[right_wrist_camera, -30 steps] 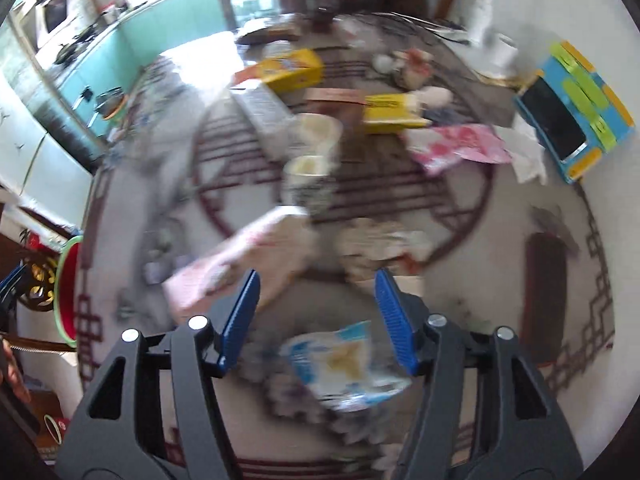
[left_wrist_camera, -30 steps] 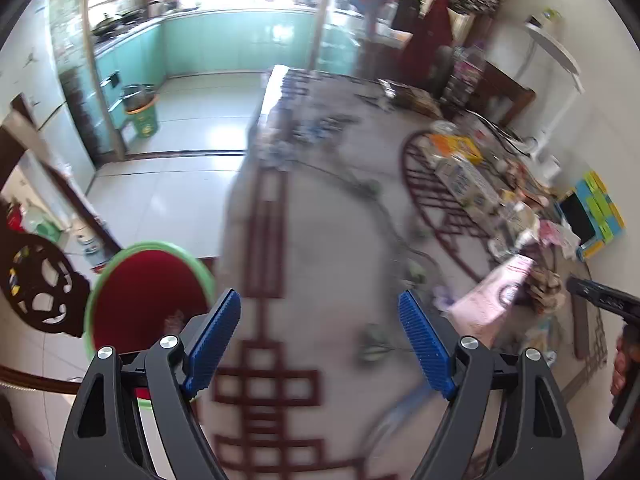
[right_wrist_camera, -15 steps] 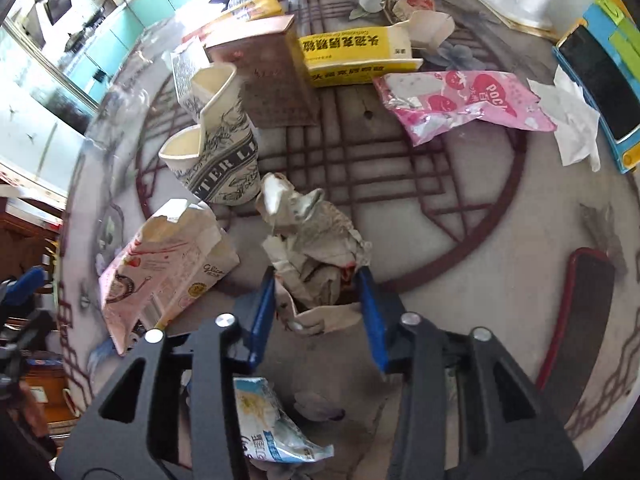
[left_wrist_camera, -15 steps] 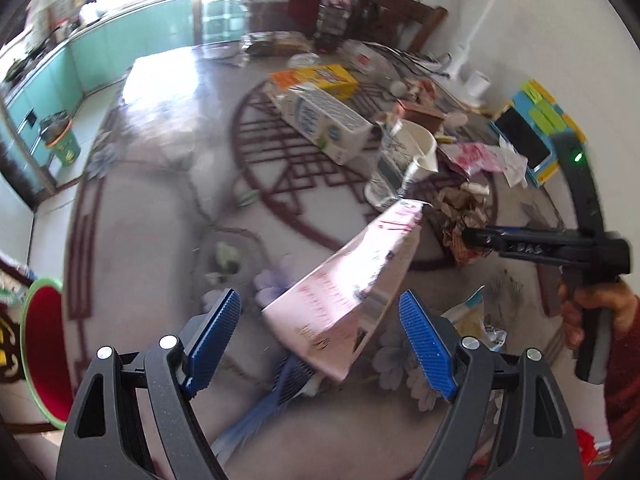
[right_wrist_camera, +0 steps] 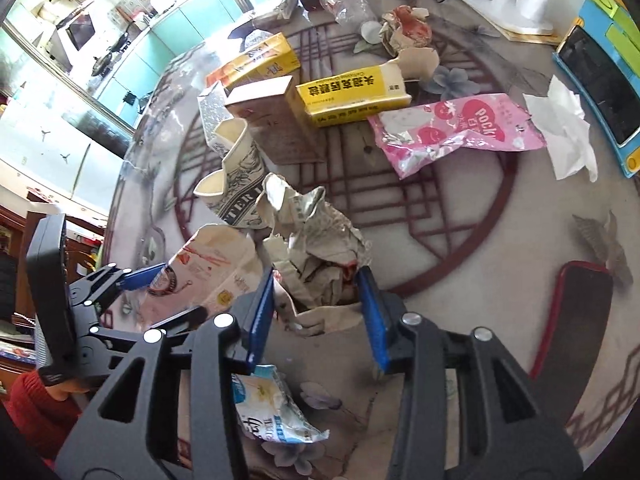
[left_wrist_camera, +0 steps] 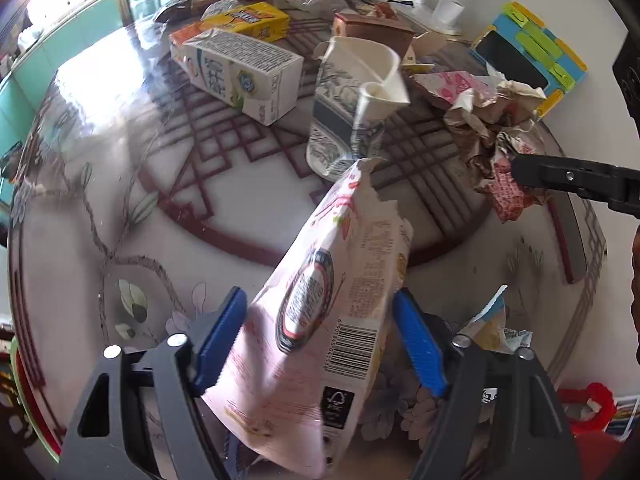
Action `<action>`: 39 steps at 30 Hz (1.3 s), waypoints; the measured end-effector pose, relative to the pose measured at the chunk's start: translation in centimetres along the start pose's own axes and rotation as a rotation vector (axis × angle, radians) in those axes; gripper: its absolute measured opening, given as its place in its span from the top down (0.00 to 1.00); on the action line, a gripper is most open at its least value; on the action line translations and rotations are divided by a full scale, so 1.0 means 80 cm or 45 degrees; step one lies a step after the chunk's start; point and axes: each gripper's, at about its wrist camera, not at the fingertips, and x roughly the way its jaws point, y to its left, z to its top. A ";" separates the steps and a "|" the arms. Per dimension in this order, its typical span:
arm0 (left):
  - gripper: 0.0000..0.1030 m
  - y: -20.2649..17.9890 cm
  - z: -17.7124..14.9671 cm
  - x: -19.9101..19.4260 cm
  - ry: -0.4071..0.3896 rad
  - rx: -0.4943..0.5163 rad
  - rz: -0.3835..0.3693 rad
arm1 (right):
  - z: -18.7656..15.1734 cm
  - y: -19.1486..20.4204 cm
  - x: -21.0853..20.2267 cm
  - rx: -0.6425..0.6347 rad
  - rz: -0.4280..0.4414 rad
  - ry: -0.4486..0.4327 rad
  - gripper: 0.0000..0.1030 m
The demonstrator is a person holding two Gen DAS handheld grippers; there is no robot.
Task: Collect trash
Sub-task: 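Grasp the pink milk carton with the left gripper while the right grasps crumpled paper, then move both items over the red bucket and open both grippers to drop them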
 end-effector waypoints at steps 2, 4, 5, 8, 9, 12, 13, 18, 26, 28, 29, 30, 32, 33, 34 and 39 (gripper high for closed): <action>0.78 -0.002 0.003 -0.006 -0.029 0.009 -0.002 | 0.003 0.003 0.003 -0.004 0.010 0.006 0.61; 0.77 0.002 0.006 -0.006 -0.018 -0.016 0.001 | 0.004 0.006 0.005 -0.008 0.022 0.015 0.61; 0.78 0.004 0.007 -0.006 -0.014 -0.033 -0.008 | 0.005 0.008 0.006 -0.011 0.029 0.018 0.61; 0.80 0.008 0.007 -0.013 -0.017 -0.069 -0.004 | 0.009 0.012 0.008 -0.022 0.040 0.023 0.61; 0.81 0.008 0.005 -0.020 -0.032 -0.079 0.010 | 0.010 0.014 0.007 -0.025 0.046 0.021 0.61; 0.81 0.011 0.003 -0.056 -0.108 -0.143 0.035 | 0.014 0.022 -0.003 -0.042 0.064 -0.004 0.61; 0.81 0.010 0.002 -0.069 -0.134 -0.164 0.047 | 0.015 0.026 -0.009 -0.056 0.068 -0.018 0.61; 0.80 0.007 0.000 -0.120 -0.209 -0.284 0.133 | 0.019 0.044 -0.036 -0.096 0.073 -0.096 0.61; 0.79 0.021 -0.007 -0.176 -0.324 -0.381 0.212 | 0.029 0.077 -0.071 -0.176 0.077 -0.203 0.60; 0.79 0.025 -0.008 -0.186 -0.345 -0.393 0.227 | 0.029 0.084 -0.076 -0.189 0.078 -0.216 0.60; 0.79 0.026 -0.009 -0.191 -0.356 -0.400 0.232 | 0.029 0.087 -0.079 -0.197 0.080 -0.222 0.60; 0.79 0.027 -0.009 -0.194 -0.365 -0.405 0.236 | 0.029 0.091 -0.080 -0.202 0.084 -0.225 0.60; 0.79 0.029 -0.010 -0.203 -0.381 -0.413 0.243 | 0.030 0.096 -0.082 -0.214 0.092 -0.229 0.60; 0.79 0.031 -0.012 -0.205 -0.387 -0.418 0.248 | 0.030 0.100 -0.083 -0.220 0.094 -0.230 0.60; 0.79 0.032 -0.013 -0.208 -0.392 -0.423 0.250 | 0.029 0.103 -0.084 -0.226 0.097 -0.231 0.60; 0.79 0.042 -0.023 -0.219 -0.408 -0.446 0.264 | 0.028 0.121 -0.087 -0.257 0.117 -0.237 0.60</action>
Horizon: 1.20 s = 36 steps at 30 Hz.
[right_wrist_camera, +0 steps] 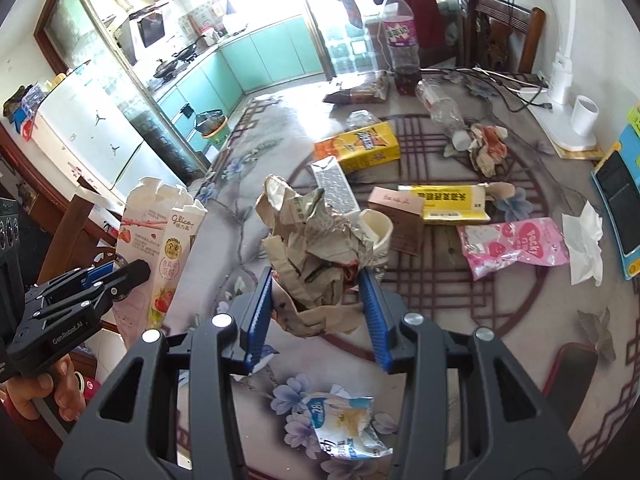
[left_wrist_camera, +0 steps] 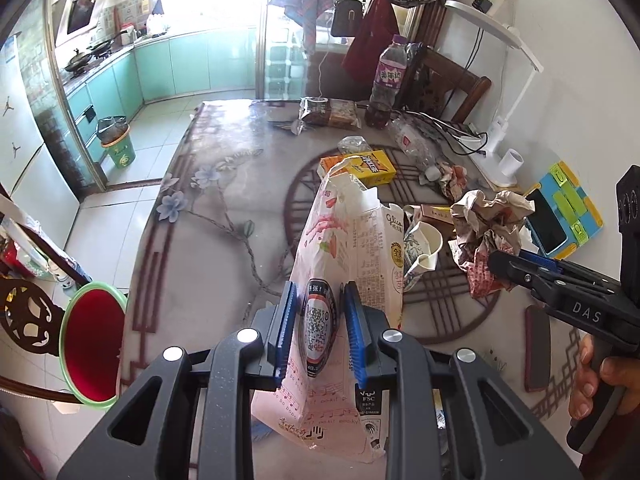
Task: Collect trash
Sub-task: 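Move both items over the red bucket and open both grippers to drop them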
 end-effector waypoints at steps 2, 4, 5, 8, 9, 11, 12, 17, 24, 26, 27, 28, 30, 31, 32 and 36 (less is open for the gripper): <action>0.79 0.008 -0.002 -0.005 -0.008 -0.011 0.006 | 0.001 0.008 0.000 -0.009 0.008 -0.004 0.60; 0.79 0.016 -0.003 -0.010 -0.017 -0.023 0.014 | 0.001 0.016 0.001 -0.016 0.015 -0.006 0.60; 0.79 0.020 -0.004 -0.012 -0.021 -0.027 0.017 | 0.002 0.021 0.002 -0.022 0.019 -0.005 0.60; 0.79 0.035 -0.005 -0.018 -0.031 -0.046 0.021 | 0.003 0.036 0.003 -0.043 0.026 -0.006 0.60; 0.79 0.040 -0.006 -0.020 -0.034 -0.051 0.022 | 0.003 0.041 0.004 -0.047 0.029 -0.006 0.60; 0.79 0.049 -0.006 -0.023 -0.036 -0.057 0.024 | 0.004 0.053 0.006 -0.057 0.033 -0.007 0.60; 0.79 0.054 -0.008 -0.025 -0.036 -0.061 0.024 | 0.003 0.058 0.008 -0.063 0.033 -0.007 0.60; 0.79 0.085 -0.015 -0.029 -0.029 -0.088 0.016 | 0.000 0.087 0.016 -0.074 0.030 0.000 0.60; 0.79 0.123 -0.014 -0.039 -0.053 -0.105 0.000 | -0.002 0.125 0.023 -0.078 0.002 0.009 0.60; 0.79 0.138 -0.015 -0.043 -0.061 -0.120 -0.003 | -0.002 0.137 0.027 -0.086 -0.008 0.012 0.60; 0.79 0.147 -0.016 -0.045 -0.066 -0.130 -0.004 | -0.002 0.143 0.028 -0.091 -0.011 0.013 0.60; 0.79 0.155 -0.017 -0.047 -0.070 -0.139 -0.003 | -0.002 0.150 0.029 -0.096 -0.013 0.014 0.60; 0.79 0.169 -0.019 -0.052 -0.077 -0.154 0.002 | -0.001 0.169 0.033 -0.113 -0.010 0.015 0.60; 0.79 0.179 -0.020 -0.054 -0.080 -0.162 0.007 | 0.000 0.175 0.034 -0.119 -0.008 0.015 0.60; 0.79 0.187 -0.021 -0.056 -0.083 -0.169 0.012 | 0.000 0.184 0.036 -0.128 -0.004 0.014 0.60; 0.79 0.224 -0.027 -0.065 -0.094 -0.201 0.040 | -0.002 0.223 0.049 -0.161 0.020 0.023 0.60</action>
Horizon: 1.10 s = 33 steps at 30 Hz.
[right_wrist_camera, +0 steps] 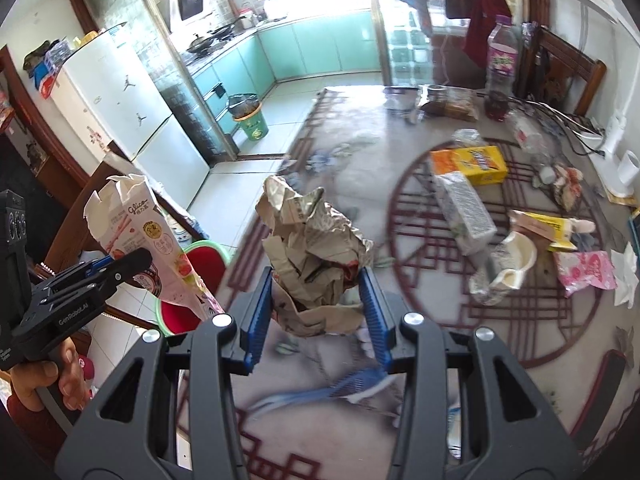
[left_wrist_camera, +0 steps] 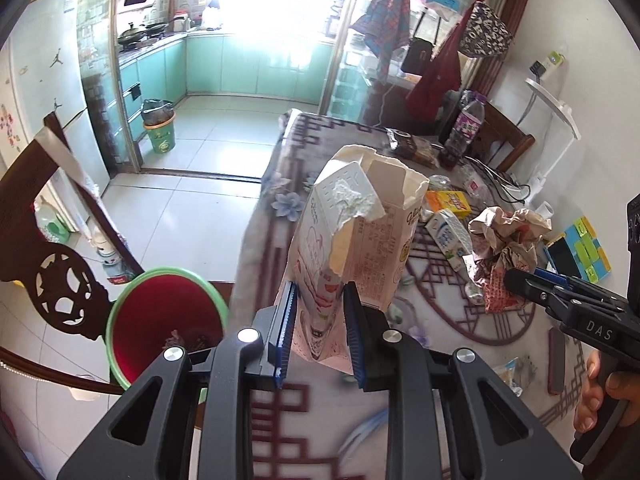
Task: Collect trash
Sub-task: 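Move both items over the red bucket and open both grippers to drop them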
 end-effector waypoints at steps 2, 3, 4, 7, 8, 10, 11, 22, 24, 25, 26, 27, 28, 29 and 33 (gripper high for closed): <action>0.79 0.022 -0.001 -0.002 0.001 -0.020 0.016 | -0.001 0.020 0.009 -0.015 0.011 0.012 0.60; 0.79 0.032 -0.001 -0.002 0.004 -0.030 0.025 | -0.001 0.028 0.013 -0.021 0.016 0.018 0.60; 0.79 0.044 -0.003 -0.003 0.008 -0.041 0.034 | -0.001 0.038 0.017 -0.028 0.022 0.026 0.60; 0.79 0.077 -0.007 -0.006 0.012 -0.069 0.059 | -0.001 0.067 0.034 -0.049 0.042 0.056 0.60; 0.79 0.087 -0.008 -0.008 0.010 -0.079 0.065 | 0.000 0.078 0.041 -0.057 0.054 0.068 0.60; 0.79 0.110 -0.011 -0.009 0.008 -0.101 0.077 | 0.002 0.097 0.053 -0.068 0.076 0.088 0.60; 0.79 0.122 -0.013 -0.009 0.005 -0.113 0.087 | 0.003 0.109 0.060 -0.075 0.093 0.103 0.60; 0.79 0.235 -0.025 0.020 0.050 -0.231 0.195 | 0.020 0.222 0.133 -0.263 0.191 0.235 0.60; 0.79 0.246 -0.024 0.023 0.051 -0.238 0.210 | 0.022 0.238 0.147 -0.276 0.212 0.264 0.60; 0.79 0.253 -0.023 0.025 0.054 -0.238 0.219 | 0.023 0.245 0.153 -0.282 0.218 0.275 0.60; 0.79 0.257 -0.022 0.025 0.054 -0.238 0.227 | 0.022 0.252 0.159 -0.289 0.226 0.286 0.60; 0.79 0.260 -0.020 0.025 0.052 -0.237 0.232 | 0.021 0.257 0.163 -0.293 0.232 0.294 0.60; 0.79 0.265 -0.018 0.025 0.049 -0.236 0.236 | 0.020 0.263 0.169 -0.298 0.239 0.304 0.60; 0.79 0.269 -0.016 0.025 0.046 -0.235 0.239 | 0.020 0.266 0.173 -0.301 0.242 0.311 0.60; 0.79 0.282 -0.010 0.027 0.044 -0.233 0.249 | 0.020 0.287 0.189 -0.314 0.256 0.335 0.60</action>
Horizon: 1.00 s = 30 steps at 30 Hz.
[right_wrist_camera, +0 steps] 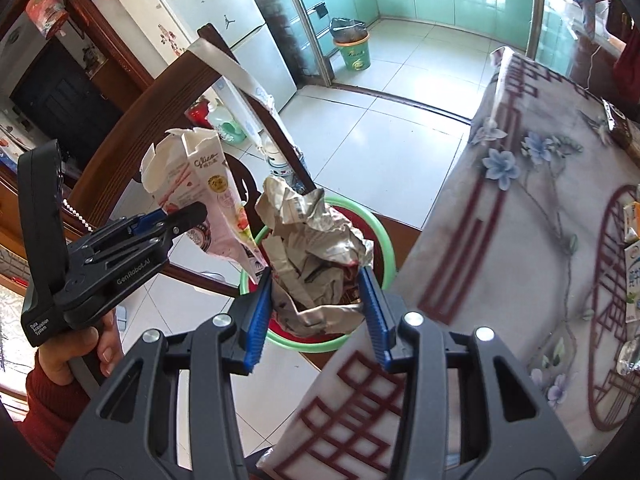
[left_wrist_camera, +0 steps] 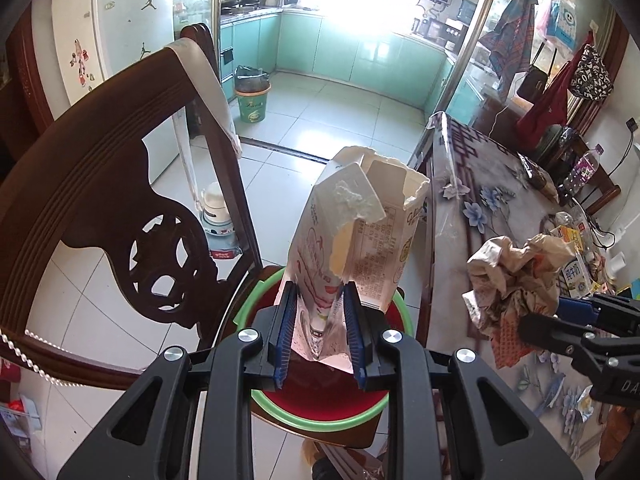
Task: Collect trash
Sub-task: 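Move both items over the red bucket and open both grippers to drop them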
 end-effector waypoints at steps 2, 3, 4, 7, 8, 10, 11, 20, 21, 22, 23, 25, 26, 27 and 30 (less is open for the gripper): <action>0.79 0.005 0.004 0.003 0.008 0.001 -0.003 | 0.006 0.007 0.004 -0.013 -0.004 -0.004 0.60; 0.79 0.007 0.005 0.004 0.008 0.004 -0.003 | 0.008 0.013 0.006 -0.021 -0.007 -0.010 0.60; 0.79 0.008 0.006 0.004 0.006 0.012 0.001 | 0.010 0.018 0.006 -0.030 -0.008 -0.016 0.60; 0.79 0.013 0.009 0.008 0.008 0.025 0.004 | 0.012 0.030 0.006 -0.054 -0.016 -0.027 0.60; 0.79 0.014 0.009 0.010 0.010 0.027 0.005 | 0.013 0.033 0.007 -0.060 -0.020 -0.030 0.59; 0.79 0.014 0.009 0.013 0.016 0.031 0.006 | 0.014 0.037 0.010 -0.060 -0.023 -0.029 0.59; 0.79 0.014 0.009 0.016 0.022 0.032 0.005 | 0.014 0.038 0.012 -0.057 -0.023 -0.026 0.59; 0.61 0.011 0.016 0.022 0.006 0.014 -0.001 | 0.016 0.037 0.036 -0.046 -0.033 0.026 0.54; 0.46 0.011 0.018 0.019 -0.006 0.002 -0.007 | 0.017 0.038 0.038 -0.043 -0.033 0.025 0.53; 0.42 0.012 0.020 0.014 -0.028 -0.015 -0.018 | 0.018 0.038 0.040 -0.044 -0.034 0.028 0.49; 0.41 0.012 0.022 0.011 -0.041 -0.022 -0.021 | 0.019 0.039 0.041 -0.048 -0.036 0.027 0.45; 0.41 0.010 0.026 0.002 -0.063 -0.024 -0.013 | 0.021 0.038 0.041 -0.054 -0.045 0.019 0.41; 0.39 0.009 0.027 -0.001 -0.074 -0.025 -0.005 | 0.021 0.037 0.040 -0.056 -0.048 0.016 0.39; 0.38 0.008 0.028 -0.006 -0.088 -0.028 0.001 | 0.022 0.036 0.039 -0.058 -0.055 0.012 0.39; 0.36 0.008 0.028 -0.021 -0.123 -0.055 0.002 | 0.024 0.030 0.034 -0.062 -0.065 0.005 0.37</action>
